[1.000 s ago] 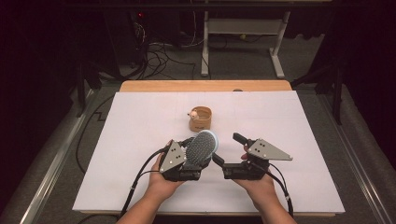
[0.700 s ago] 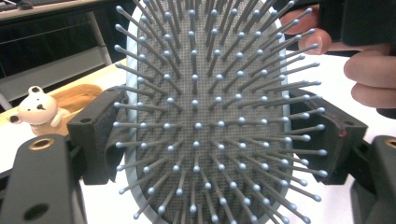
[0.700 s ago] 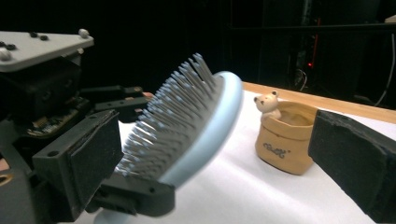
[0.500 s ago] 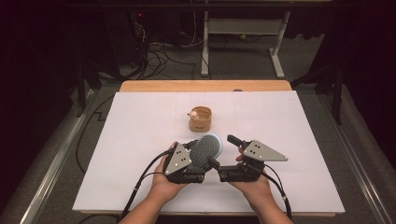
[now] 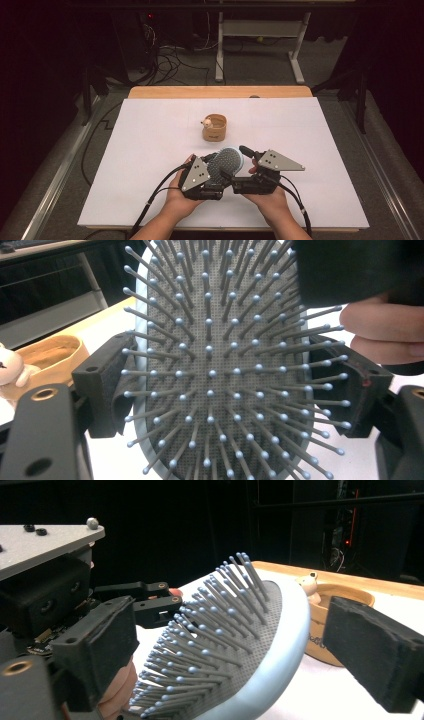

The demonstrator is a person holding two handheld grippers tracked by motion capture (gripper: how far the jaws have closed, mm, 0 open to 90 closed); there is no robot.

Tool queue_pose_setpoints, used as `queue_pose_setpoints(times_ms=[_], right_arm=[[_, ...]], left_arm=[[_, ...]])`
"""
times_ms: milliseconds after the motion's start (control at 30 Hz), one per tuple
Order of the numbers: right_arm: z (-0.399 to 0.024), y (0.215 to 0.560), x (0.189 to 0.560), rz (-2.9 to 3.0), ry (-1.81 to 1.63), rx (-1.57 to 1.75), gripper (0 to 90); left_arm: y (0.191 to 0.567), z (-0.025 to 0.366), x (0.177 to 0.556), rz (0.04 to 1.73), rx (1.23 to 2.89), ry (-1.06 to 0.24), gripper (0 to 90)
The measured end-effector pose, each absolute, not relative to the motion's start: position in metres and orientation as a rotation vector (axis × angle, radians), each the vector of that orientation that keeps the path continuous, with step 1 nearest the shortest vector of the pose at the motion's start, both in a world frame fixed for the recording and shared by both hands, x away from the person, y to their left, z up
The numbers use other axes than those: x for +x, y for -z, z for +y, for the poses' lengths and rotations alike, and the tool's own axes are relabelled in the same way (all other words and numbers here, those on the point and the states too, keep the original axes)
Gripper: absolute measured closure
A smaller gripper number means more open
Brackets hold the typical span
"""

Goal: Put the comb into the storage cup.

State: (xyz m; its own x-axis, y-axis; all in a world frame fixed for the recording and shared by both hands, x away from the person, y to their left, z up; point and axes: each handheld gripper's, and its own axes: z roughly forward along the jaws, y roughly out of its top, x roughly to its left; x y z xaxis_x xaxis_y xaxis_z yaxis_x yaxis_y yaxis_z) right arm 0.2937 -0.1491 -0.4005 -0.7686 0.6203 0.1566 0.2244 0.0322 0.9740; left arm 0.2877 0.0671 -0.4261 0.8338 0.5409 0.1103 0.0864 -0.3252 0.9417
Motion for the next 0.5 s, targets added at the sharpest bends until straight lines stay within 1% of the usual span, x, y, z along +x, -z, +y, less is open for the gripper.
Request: queue_pose_setpoints(times_ms=[133,400,500], right_arm=[[-0.1509,0.4014,0.2955,2.007,-1.81,0.881,16.0],[-0.1509,0.402,0.296,2.025,-1.848,0.889,25.7],[-0.1512,0.4022,0.2962,2.028,-1.86,0.908,28.0]], left_arm=[[0.4257,0.0667,0.287,0.47,1.863,-0.498,20.9],[0.4238,0.0657,0.2845,0.461,1.863,-0.502,20.9],[0.4235,0.0655,0.2841,0.461,1.862,-0.502,20.9]])
